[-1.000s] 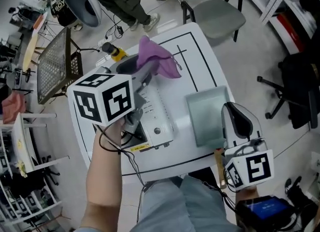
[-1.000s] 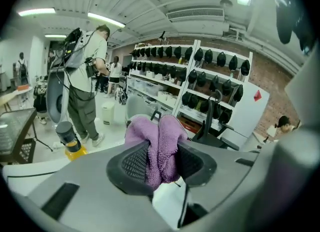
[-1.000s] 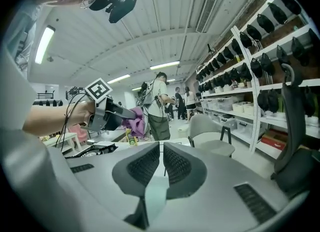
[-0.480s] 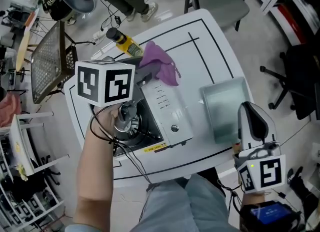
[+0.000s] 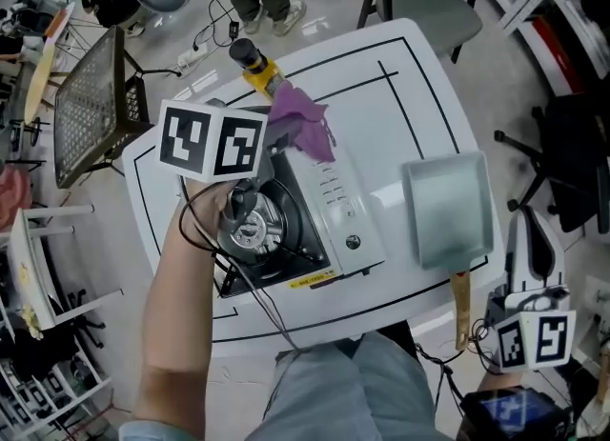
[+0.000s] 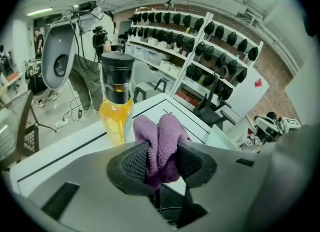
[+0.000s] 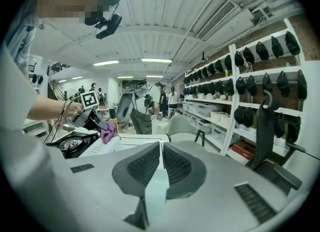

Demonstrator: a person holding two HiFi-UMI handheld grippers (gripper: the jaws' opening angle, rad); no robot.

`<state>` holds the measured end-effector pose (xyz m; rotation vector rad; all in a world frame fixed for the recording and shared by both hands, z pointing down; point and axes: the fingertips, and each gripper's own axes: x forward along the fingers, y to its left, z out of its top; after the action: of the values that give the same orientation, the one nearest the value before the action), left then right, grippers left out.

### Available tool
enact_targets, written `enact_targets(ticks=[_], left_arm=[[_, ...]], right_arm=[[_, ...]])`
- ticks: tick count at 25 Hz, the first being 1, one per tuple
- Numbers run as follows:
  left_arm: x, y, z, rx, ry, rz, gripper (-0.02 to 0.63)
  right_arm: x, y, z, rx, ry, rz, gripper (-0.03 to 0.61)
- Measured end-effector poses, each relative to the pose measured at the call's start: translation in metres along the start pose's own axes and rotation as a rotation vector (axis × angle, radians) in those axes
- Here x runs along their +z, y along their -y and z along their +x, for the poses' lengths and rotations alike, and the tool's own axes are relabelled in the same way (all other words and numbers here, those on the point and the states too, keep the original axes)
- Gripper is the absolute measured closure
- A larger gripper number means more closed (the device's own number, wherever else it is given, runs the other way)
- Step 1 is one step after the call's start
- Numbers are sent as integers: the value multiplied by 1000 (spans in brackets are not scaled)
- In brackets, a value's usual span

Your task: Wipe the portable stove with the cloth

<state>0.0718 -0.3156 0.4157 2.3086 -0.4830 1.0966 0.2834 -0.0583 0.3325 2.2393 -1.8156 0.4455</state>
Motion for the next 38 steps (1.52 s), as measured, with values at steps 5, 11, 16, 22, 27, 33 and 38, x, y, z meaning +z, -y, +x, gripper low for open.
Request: enact_targets(ticks=[5,11,16,22,27,33,38], left_arm=[[-5,-11,-3,8,0,-11,463],[-13,-25,-14,32,-5,-26,463],[-24,-38,-25,39,-3,-45,463],[-39,-55,-45,65,11,-39,463],[-55,-83,-66,108,18,-42,463],[-76,-108,-91,86,33,-100,463],[-85,-121,-104,114,27,-69,463]], right_arm=[[4,9,-29,-24,8,20,525],[21,-20,-46,37,21,47,525],[19,-53,-45,77,8,75,525],[28,-111,-21,138,-1,90,525],[36,-156,-2,195,17,71,525],[56,-200,19,226,28,37,525],[57,-233,31,263,24,25,525]])
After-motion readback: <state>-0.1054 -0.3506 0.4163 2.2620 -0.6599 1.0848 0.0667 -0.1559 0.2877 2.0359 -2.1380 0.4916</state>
